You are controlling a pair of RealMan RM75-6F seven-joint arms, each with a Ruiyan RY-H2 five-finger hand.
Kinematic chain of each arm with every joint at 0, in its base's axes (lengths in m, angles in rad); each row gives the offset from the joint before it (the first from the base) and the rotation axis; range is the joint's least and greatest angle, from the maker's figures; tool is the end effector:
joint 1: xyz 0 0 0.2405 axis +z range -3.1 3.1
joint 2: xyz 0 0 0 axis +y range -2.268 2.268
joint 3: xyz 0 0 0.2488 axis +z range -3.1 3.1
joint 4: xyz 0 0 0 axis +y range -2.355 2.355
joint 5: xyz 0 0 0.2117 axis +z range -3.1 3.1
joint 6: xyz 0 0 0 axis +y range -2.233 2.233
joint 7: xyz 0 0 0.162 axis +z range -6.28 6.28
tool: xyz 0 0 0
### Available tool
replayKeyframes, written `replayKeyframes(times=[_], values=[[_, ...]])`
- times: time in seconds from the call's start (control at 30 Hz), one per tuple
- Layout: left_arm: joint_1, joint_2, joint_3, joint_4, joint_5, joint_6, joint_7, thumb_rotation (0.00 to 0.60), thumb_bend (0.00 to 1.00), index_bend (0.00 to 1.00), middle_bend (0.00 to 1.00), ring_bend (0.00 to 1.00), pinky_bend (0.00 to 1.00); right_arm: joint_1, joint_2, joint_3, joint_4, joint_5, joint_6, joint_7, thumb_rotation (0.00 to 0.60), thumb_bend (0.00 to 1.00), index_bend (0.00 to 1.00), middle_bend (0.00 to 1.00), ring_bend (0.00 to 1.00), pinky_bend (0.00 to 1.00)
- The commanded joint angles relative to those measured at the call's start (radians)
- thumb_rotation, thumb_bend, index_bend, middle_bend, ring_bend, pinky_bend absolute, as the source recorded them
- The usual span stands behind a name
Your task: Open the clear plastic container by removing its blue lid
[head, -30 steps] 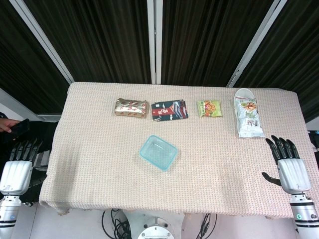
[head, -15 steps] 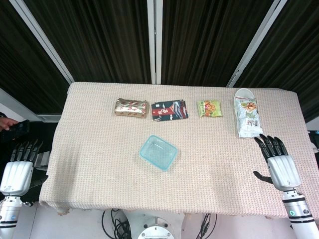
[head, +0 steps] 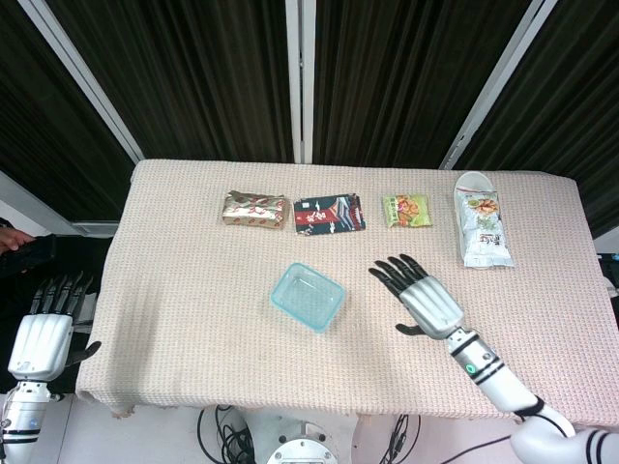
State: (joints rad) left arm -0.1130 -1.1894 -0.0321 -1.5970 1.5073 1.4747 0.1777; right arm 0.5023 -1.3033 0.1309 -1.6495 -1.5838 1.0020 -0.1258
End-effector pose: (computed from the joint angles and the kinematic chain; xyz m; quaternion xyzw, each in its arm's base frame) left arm -0.2966 0.2029 0.1285 -0.6309 -0.3480 -0.3543 0.5961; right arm -0.1694 -0.2918 0.0319 0.7766 -0.3274 0.3990 0.3612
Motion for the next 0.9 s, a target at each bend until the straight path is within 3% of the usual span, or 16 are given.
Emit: replayKeyframes(times=[0.03,0.23,0.63,0.9], values=[[0.001,-0.001,0.001,0.002,-0.005,-0.003,-0.003,0.600,0.00,0.06,0.03,0.00,0.04,0.084,-0.042,0.034,0.010,0.083,-0.133,0.030,0.600,0.00,0.00,0.12,0.00,0.00],[0.000,-0.006,-0.002,0.013,-0.019,-0.014,-0.015,0.600,0.00,0.06,0.03,0.00,0.04,0.158,-0.078,0.047,0.042,0.162,-0.229,0.049,0.600,0.01,0.00,0.14,0.00,0.00],[-0.033,0.001,-0.008,0.018,-0.024,-0.063,-0.010,0.600,0.00,0.06,0.03,0.00,0.04,0.325,-0.304,0.118,0.339,0.236,-0.300,0.108,0.600,0.03,0.00,0.14,0.00,0.00],[-0.088,0.009,-0.017,0.017,-0.010,-0.128,0.002,0.600,0.00,0.06,0.03,0.00,0.04,0.425,-0.412,0.158,0.467,0.260,-0.322,0.128,0.600,0.03,0.00,0.14,0.00,0.00]])
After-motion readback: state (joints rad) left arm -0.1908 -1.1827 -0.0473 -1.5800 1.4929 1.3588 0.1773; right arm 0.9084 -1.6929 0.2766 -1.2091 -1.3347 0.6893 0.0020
